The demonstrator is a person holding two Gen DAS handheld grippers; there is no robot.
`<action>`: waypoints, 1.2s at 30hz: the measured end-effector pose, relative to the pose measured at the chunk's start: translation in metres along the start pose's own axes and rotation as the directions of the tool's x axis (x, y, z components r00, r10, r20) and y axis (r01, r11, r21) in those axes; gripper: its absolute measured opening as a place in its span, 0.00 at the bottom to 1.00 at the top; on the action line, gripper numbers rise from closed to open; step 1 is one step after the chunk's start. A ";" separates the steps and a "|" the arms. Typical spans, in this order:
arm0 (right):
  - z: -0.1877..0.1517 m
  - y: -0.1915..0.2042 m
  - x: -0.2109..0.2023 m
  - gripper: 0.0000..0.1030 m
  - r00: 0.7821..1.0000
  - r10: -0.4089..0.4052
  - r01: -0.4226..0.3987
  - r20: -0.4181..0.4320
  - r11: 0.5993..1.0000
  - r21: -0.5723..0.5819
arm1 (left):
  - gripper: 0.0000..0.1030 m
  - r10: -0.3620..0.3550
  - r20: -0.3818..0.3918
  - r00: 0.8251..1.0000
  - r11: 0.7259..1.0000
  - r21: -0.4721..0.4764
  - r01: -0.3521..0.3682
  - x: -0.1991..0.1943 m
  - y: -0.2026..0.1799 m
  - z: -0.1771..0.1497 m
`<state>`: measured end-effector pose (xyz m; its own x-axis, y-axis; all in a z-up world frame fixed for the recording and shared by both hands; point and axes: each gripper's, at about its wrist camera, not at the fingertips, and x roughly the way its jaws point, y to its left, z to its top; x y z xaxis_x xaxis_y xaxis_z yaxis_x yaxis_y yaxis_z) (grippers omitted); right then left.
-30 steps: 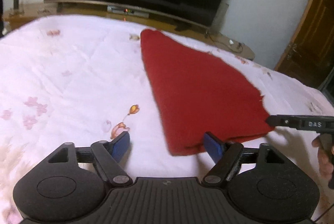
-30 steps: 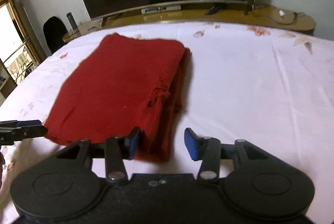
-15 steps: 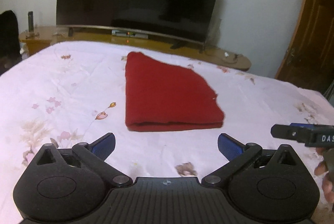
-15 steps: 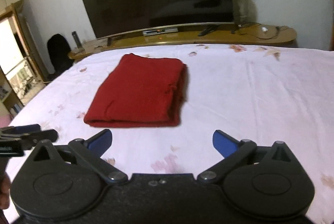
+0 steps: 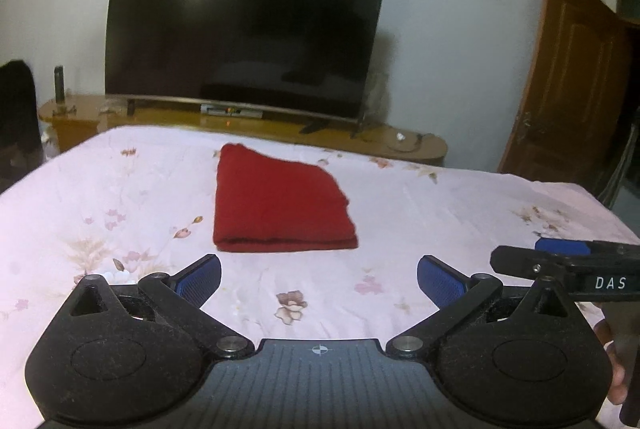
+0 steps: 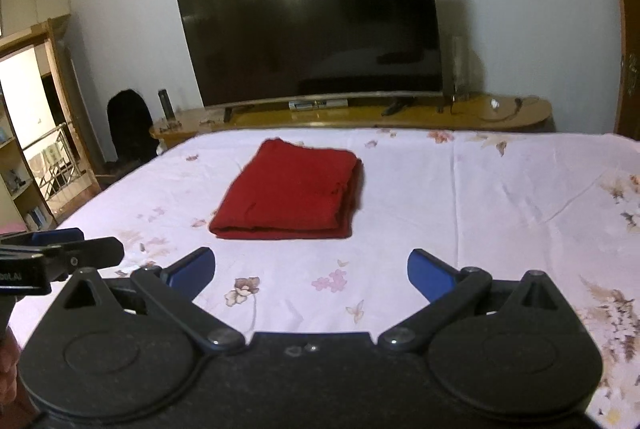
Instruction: Fold small clothes
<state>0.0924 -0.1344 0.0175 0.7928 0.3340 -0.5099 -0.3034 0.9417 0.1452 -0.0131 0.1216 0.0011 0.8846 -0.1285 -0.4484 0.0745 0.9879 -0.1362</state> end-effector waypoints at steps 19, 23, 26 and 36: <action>-0.007 0.012 -0.047 0.99 0.997 -0.042 0.045 0.064 0.998 -0.047 | 1.00 -0.002 0.048 0.999 1.000 -0.001 0.002 -0.038 -0.020 -0.006; -0.007 0.010 -0.047 0.99 0.997 -0.048 0.051 0.065 0.998 -0.048 | 1.00 0.000 0.052 0.999 1.000 -0.001 0.000 -0.036 -0.021 -0.005; -0.006 0.011 -0.048 0.99 0.997 -0.047 0.051 0.066 0.997 -0.051 | 1.00 0.002 0.059 0.998 1.000 -0.004 -0.001 -0.036 -0.022 -0.004; -0.003 0.011 -0.048 0.99 0.997 -0.045 0.048 0.068 0.997 -0.056 | 1.00 0.004 0.056 0.998 1.000 -0.003 -0.004 -0.034 -0.025 -0.004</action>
<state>0.0493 -0.1403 0.0411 0.8397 0.2937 -0.4568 -0.2936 0.9531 0.0729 -0.0473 0.1009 0.0167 0.9090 -0.1195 -0.3992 0.0696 0.9881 -0.1373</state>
